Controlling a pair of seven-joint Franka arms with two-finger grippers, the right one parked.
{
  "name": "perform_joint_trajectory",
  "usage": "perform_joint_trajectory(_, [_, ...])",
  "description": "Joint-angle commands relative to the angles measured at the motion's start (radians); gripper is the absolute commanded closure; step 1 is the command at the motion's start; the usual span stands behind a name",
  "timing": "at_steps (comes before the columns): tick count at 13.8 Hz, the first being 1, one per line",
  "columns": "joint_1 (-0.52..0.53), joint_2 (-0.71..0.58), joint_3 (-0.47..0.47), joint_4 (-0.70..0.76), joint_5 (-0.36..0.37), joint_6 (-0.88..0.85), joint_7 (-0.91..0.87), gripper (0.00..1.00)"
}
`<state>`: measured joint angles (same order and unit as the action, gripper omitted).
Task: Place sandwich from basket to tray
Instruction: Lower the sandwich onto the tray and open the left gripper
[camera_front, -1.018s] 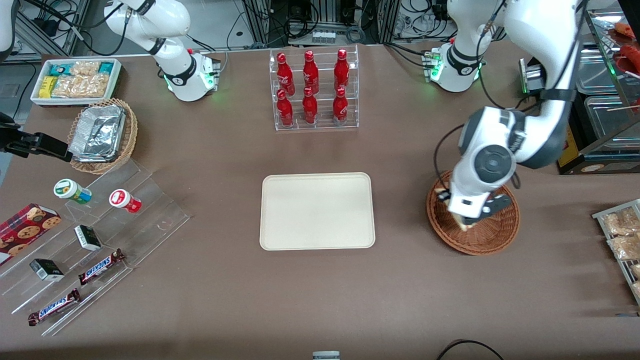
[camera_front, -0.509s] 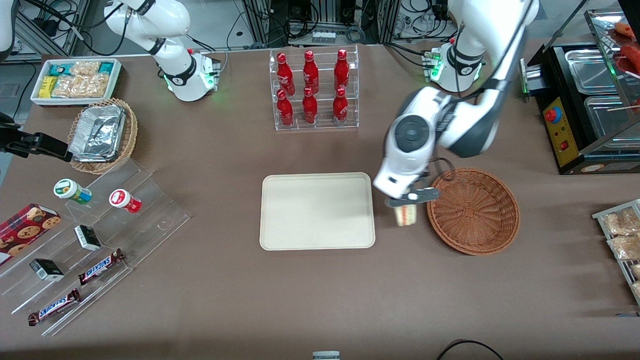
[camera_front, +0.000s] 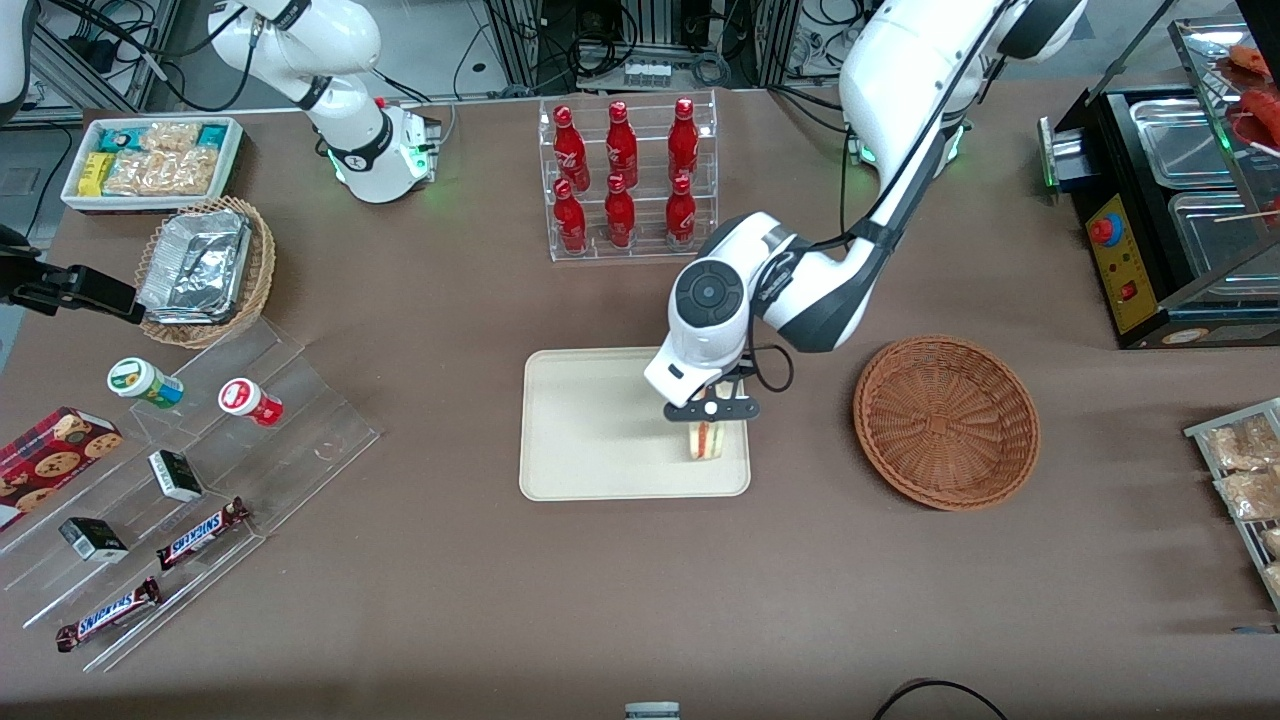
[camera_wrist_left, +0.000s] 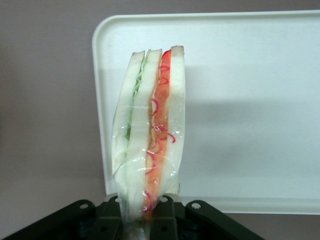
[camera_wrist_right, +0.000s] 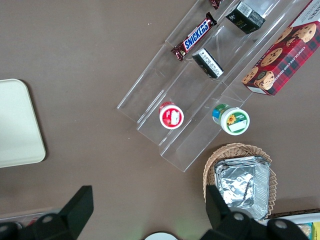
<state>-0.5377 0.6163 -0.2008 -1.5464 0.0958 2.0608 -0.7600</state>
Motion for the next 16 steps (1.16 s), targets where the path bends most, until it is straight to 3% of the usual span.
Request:
perform_joint_trajectory(1, [-0.021, 0.039, 0.006, 0.035, -0.014, 0.057, 0.007, 1.0])
perform_joint_trajectory(11, [-0.045, 0.114, 0.008, 0.057, -0.007, 0.078, -0.022, 1.0])
perform_joint_trajectory(12, [-0.045, 0.117, 0.008, 0.057, -0.01, 0.078, -0.024, 0.96])
perform_joint_trajectory(13, [-0.045, 0.117, 0.008, 0.058, -0.011, 0.078, -0.024, 0.46])
perform_joint_trajectory(14, [-0.045, 0.118, 0.008, 0.061, -0.008, 0.078, -0.022, 0.05])
perform_joint_trajectory(16, [-0.045, 0.117, 0.006, 0.065, -0.013, 0.078, -0.042, 0.0])
